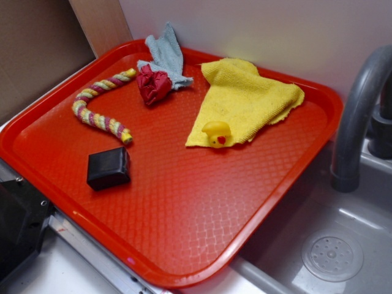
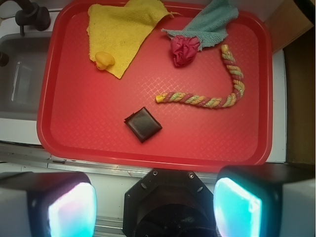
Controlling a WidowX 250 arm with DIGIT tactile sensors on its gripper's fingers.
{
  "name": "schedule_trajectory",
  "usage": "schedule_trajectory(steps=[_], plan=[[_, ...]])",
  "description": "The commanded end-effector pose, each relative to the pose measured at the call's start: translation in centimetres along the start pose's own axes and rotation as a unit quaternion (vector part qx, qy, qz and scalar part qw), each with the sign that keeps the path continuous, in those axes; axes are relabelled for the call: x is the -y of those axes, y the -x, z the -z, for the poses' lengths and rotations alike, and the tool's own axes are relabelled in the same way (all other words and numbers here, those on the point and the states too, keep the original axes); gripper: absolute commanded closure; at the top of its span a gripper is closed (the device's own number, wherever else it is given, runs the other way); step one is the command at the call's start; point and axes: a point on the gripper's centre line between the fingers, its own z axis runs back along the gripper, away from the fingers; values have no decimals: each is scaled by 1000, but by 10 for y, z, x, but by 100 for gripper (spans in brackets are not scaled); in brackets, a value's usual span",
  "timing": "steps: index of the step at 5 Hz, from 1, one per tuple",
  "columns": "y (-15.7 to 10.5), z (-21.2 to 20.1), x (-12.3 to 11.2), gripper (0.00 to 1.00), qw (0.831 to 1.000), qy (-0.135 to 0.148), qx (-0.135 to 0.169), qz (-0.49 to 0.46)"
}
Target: Grab the yellow duck.
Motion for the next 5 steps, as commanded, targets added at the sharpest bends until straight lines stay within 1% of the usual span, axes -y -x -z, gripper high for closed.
schedule_trajectory(steps=[1,2,3,4,5], plan=[[0,0,0,0,1000,0,0,0],[-12,12,8,0,999,-1,17,31],[-23,25,10,0,999,0,-4,37],[-26,30,11,0,999,-1,-7,32],[-37,42,23,0,994,3,12,106]])
